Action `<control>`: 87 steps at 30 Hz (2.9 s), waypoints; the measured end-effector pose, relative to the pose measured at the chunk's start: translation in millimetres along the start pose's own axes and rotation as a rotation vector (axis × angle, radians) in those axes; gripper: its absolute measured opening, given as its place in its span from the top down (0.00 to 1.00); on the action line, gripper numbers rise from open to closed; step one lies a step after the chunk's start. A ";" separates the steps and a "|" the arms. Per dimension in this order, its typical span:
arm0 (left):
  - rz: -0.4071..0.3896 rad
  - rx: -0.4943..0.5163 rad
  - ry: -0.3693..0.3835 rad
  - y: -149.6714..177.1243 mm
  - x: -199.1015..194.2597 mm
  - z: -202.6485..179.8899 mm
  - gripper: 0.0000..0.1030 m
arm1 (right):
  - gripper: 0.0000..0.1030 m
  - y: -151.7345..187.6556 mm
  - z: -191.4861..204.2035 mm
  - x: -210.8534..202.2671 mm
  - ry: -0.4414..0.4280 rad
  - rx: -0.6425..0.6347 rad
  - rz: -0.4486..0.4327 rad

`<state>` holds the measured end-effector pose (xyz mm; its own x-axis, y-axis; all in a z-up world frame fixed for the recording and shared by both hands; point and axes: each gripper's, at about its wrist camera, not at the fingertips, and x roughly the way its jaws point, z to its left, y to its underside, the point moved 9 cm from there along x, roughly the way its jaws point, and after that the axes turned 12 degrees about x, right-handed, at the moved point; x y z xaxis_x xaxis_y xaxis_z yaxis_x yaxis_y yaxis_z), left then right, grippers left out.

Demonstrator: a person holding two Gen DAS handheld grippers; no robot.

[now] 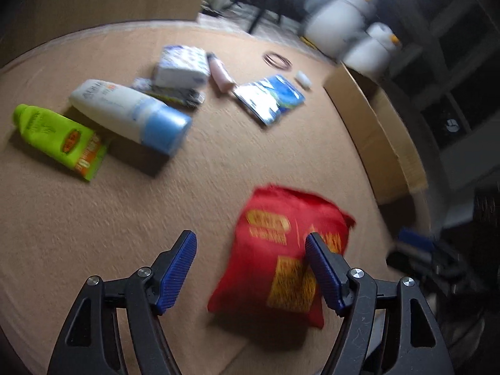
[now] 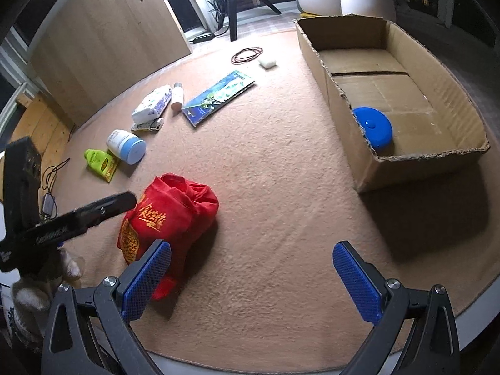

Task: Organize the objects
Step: 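Lift the red bag with the left tool while the right tool grips it too, then carry the red bag with both tools into the cardboard box and release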

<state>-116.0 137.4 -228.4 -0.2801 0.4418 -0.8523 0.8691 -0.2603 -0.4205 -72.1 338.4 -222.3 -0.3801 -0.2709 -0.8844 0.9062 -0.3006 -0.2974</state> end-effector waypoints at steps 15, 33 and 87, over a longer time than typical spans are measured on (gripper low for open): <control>0.061 0.117 0.084 30.9 16.9 -47.9 0.25 | 0.00 -0.2 26.7 33.6 -0.077 0.001 0.115; 0.031 0.109 0.042 23.3 17.9 -46.0 0.28 | 0.06 9.6 61.3 62.9 -0.117 -0.106 0.216; -0.098 0.350 0.078 -165.0 83.3 -250.2 0.26 | 0.25 -153.9 -101.3 -54.1 -0.072 0.021 -0.127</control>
<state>-180.8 431.9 -152.2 -0.3117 0.5397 -0.7820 0.6435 -0.4856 -0.5917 -172.2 491.9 -165.2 -0.5047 -0.2937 -0.8118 0.8460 -0.3557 -0.3972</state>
